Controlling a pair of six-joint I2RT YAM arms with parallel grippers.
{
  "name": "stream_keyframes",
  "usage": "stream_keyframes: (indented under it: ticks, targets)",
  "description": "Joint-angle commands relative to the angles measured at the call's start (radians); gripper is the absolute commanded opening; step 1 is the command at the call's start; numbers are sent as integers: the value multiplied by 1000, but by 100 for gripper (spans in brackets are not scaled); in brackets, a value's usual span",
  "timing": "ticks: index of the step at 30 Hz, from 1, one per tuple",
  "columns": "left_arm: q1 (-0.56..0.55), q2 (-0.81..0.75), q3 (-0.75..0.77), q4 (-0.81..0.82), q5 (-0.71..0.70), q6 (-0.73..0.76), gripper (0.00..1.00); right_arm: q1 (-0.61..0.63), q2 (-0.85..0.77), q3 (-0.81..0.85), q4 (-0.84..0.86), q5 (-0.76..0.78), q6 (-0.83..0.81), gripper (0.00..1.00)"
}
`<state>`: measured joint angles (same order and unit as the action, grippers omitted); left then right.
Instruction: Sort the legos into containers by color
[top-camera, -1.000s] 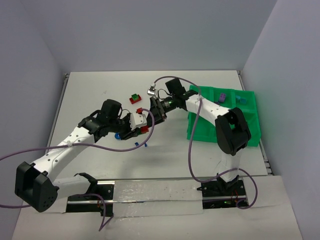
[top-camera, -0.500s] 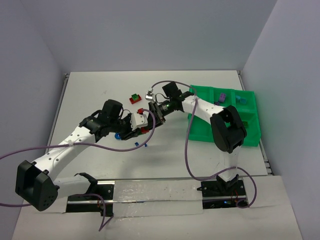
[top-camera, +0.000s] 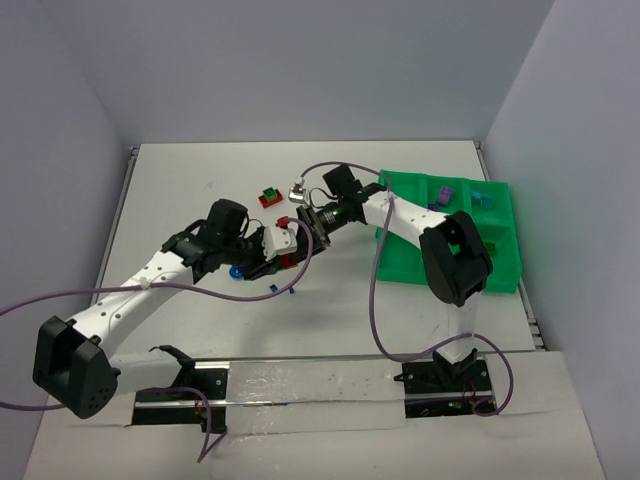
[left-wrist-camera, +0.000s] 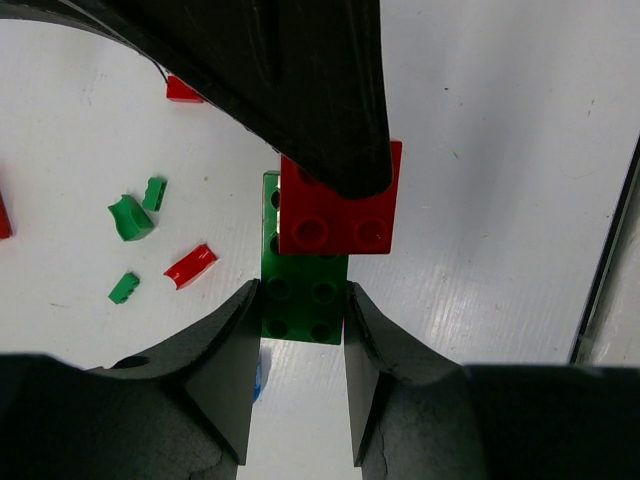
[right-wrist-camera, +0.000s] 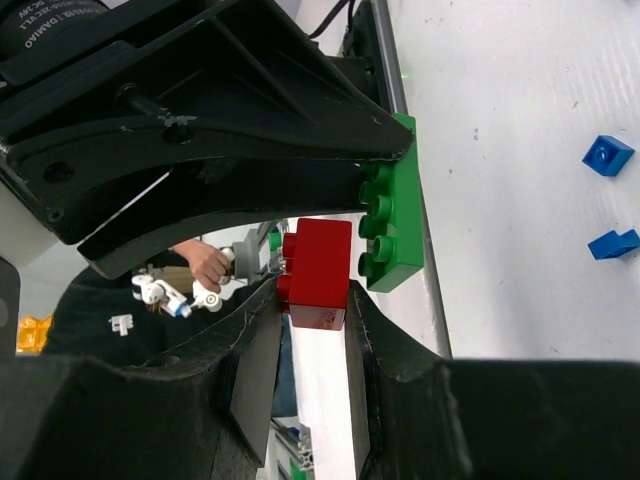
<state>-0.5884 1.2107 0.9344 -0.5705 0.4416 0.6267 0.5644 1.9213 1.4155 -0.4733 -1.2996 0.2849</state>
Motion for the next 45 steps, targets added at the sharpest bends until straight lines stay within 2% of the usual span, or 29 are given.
stream_keyframes:
  ticks: [1,5,10,15,18,21,26,30,34,41,43,45]
  targets:
    - [-7,-3,24,47,11,-24,0,8,-15,48,-18,-57,-30,0]
    - [-6,-20,0,56,-17,-25,0,-19,-49,47,-22,-49,-28,0]
    - [-7,-77,-36,71,-49,-48,0,-148,-116,15,-67,-5,-78,0]
    - [-5,-160,-104,98,-46,-100,0,-394,-220,-49,-218,36,-232,0]
    - [-5,-155,-111,106,-49,-131,0,-509,-251,-46,-408,59,-419,0]
    - [-5,-139,-102,121,-43,-157,0,-615,-283,-52,-509,198,-533,0]
    - [-5,-76,-25,118,-64,-221,0,-774,-371,-91,-508,543,-600,0]
    - [-4,-49,12,128,-44,-254,0,-838,-431,-116,-457,780,-612,0]
    - [-5,-39,38,142,-20,-282,0,-856,-459,-144,-405,921,-610,0]
    - [-5,-28,63,150,-11,-294,0,-856,-391,-177,-343,1010,-595,0]
    - [-5,-26,67,149,-12,-295,0,-854,-371,-181,-324,1020,-589,5]
    - [-5,-25,71,150,-11,-297,0,-854,-360,-180,-312,1023,-582,17]
